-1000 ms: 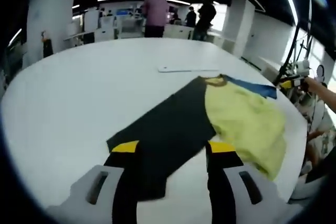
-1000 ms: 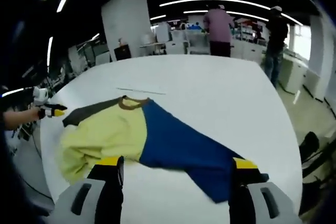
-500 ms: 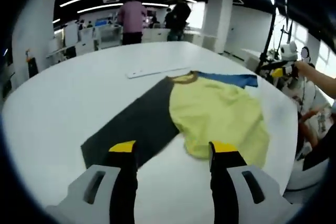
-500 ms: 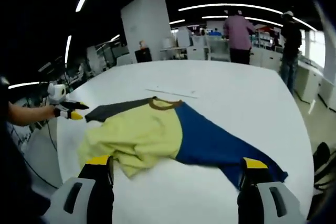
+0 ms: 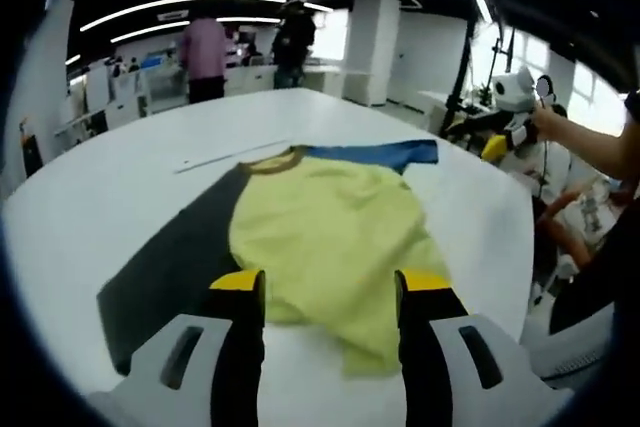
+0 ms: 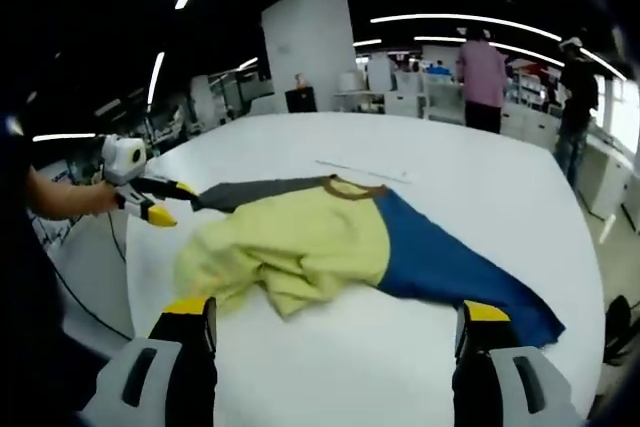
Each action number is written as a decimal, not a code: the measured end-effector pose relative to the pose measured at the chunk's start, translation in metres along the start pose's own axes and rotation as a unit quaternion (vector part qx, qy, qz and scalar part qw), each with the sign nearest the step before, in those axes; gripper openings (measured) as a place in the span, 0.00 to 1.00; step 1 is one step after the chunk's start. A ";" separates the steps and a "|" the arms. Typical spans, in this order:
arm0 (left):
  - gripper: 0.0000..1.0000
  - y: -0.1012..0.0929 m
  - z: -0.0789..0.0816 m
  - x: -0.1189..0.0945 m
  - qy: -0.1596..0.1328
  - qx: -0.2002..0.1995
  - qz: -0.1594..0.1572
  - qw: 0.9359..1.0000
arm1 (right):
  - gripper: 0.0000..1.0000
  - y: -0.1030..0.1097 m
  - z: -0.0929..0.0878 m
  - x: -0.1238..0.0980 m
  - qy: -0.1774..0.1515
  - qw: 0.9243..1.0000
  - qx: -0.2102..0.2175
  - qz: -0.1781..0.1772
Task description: Fold the garment on the visible template until the final outline fits inside the template.
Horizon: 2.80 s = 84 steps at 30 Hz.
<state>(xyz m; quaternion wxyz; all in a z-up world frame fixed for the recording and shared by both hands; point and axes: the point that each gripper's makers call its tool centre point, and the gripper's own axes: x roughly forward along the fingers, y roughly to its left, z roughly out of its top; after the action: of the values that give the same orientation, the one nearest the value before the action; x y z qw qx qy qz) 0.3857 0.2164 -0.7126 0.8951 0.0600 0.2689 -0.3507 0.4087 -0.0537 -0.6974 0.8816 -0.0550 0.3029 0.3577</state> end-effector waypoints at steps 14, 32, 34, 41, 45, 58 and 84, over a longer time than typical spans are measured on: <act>0.41 -0.051 0.005 0.031 -0.030 -0.030 -0.008 0.999 | 0.99 0.032 -0.013 -0.008 -0.009 0.999 -0.025 0.021; 0.36 -0.095 -0.017 0.075 0.043 0.073 -0.005 0.996 | 0.99 0.061 -0.014 -0.012 -0.046 0.997 -0.034 0.045; 0.36 -0.099 -0.021 0.079 0.052 0.091 -0.005 0.995 | 0.99 0.061 -0.015 -0.013 -0.047 0.998 -0.028 0.044; 0.34 -0.099 -0.036 0.091 0.088 0.130 0.006 0.988 | 0.99 0.061 -0.019 -0.016 -0.052 0.998 -0.018 0.038; 0.29 -0.097 -0.043 0.096 0.103 0.151 0.011 0.983 | 0.99 0.059 -0.021 -0.017 -0.055 0.998 -0.013 0.033; 0.01 -0.092 -0.028 0.083 0.093 0.090 -0.036 0.991 | 0.99 0.063 -0.029 -0.017 -0.048 0.998 -0.007 0.028; 0.01 -0.012 0.036 0.088 0.042 -0.085 -0.072 0.993 | 0.90 0.056 -0.032 -0.013 -0.053 0.998 0.036 0.014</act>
<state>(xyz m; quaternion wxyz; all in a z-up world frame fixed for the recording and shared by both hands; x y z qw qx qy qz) 0.4469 0.1440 -0.7273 0.8573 -0.0208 0.3387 -0.3871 0.3485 -0.0304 -0.7095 0.8930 0.0002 0.2689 0.3610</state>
